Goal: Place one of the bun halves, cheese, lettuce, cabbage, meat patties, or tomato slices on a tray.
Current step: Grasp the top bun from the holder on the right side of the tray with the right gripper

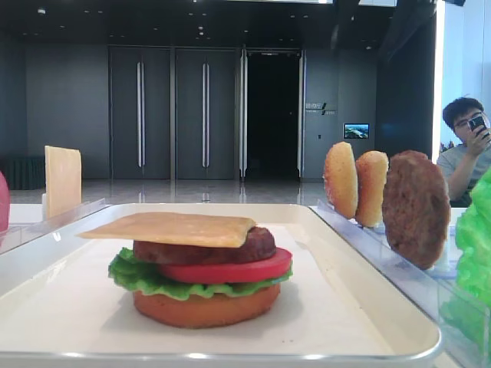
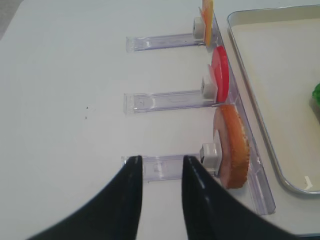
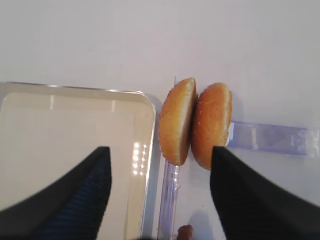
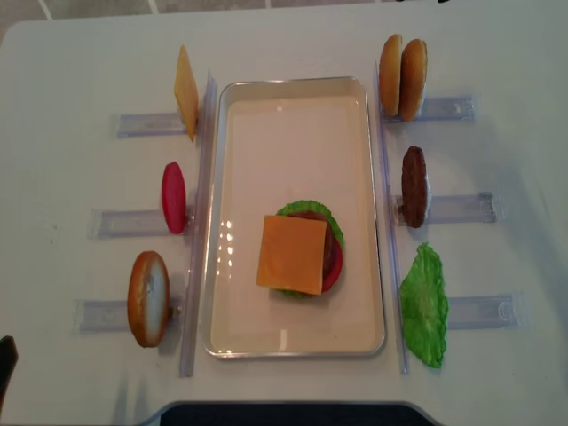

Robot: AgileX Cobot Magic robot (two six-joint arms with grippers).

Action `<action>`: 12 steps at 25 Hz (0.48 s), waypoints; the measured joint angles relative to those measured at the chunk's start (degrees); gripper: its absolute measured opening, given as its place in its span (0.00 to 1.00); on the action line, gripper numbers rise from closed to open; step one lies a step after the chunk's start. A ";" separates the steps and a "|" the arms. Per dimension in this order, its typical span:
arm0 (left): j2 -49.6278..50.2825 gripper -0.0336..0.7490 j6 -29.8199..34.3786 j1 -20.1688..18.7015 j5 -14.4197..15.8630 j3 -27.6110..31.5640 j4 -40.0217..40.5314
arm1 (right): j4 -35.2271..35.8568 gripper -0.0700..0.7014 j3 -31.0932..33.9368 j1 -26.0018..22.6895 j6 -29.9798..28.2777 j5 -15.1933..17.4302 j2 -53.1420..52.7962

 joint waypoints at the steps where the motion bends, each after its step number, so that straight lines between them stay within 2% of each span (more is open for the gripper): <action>1: 0.00 0.31 0.00 0.00 0.00 0.00 0.00 | 0.07 0.66 0.00 0.00 0.06 -0.17 0.86; 12: 0.00 0.31 -0.02 0.00 0.00 0.00 0.00 | 2.99 0.66 0.00 0.00 0.01 -4.55 7.70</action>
